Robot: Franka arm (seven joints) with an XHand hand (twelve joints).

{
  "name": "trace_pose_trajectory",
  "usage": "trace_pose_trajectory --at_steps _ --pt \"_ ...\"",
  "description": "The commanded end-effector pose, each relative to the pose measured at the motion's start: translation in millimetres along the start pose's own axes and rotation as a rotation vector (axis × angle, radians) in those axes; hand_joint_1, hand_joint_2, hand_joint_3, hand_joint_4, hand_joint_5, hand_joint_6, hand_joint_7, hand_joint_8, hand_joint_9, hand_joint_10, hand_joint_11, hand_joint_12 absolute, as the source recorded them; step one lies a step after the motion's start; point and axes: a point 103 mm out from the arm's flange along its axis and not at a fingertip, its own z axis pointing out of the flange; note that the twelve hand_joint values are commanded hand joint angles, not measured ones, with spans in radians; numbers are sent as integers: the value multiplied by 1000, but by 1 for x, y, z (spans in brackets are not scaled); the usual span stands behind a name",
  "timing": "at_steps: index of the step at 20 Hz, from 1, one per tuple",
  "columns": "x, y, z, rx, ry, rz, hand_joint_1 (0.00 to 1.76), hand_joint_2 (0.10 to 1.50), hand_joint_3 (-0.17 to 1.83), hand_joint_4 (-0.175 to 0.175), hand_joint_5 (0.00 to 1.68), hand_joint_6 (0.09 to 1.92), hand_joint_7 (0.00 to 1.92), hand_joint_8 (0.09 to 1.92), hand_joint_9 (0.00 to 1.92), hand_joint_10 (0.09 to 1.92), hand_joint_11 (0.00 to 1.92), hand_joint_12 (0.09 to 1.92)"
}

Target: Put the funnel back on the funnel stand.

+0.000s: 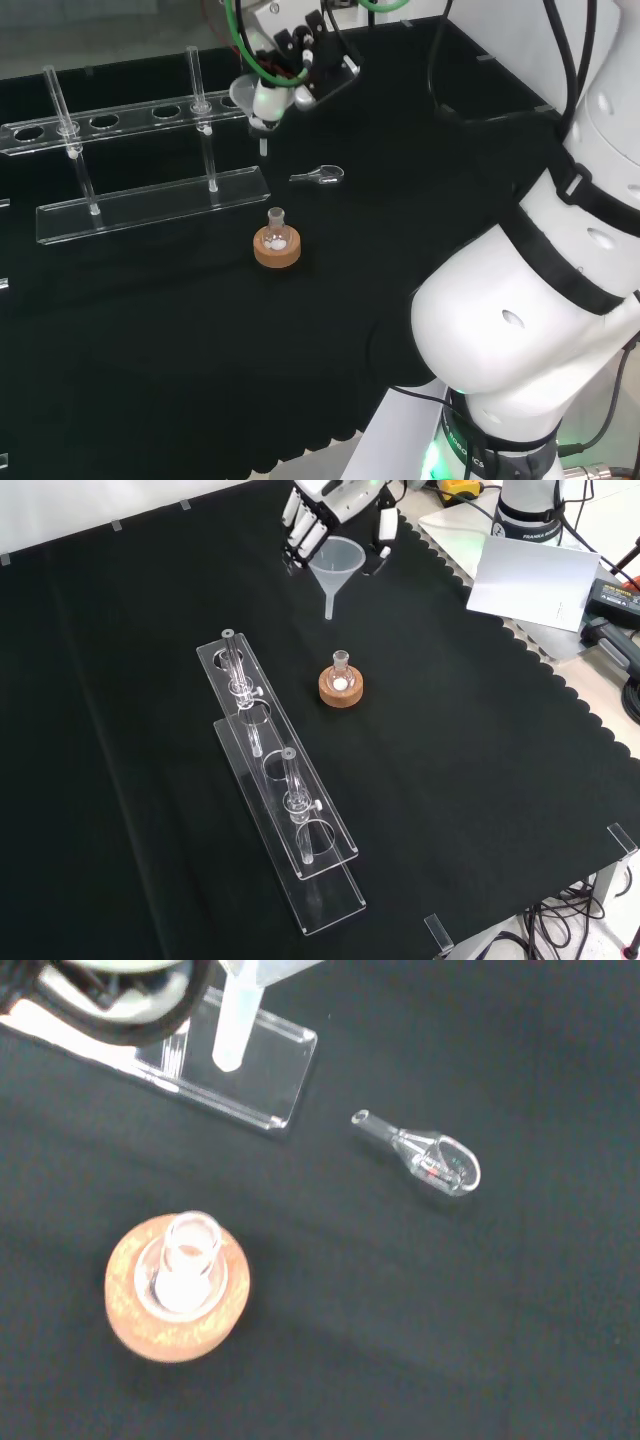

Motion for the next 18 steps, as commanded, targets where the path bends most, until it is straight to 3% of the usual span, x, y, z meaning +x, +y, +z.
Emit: trace_pose_trajectory --at_steps 1,7,11,18 --pt "-14 9 -22 -15 -12 18 905 669 621 -21 617 112 589 631 1057 395 802 1197" --pt "-31 24 -37 -28 -6 35 905 669 621 -20 620 118 591 631 1062 388 803 1197" --pt "-44 38 -48 -36 51 42 906 669 621 -19 624 122 593 631 1064 385 803 1197" --pt "-55 74 -63 -35 66 27 907 669 621 -18 623 128 595 630 1068 378 806 1196"
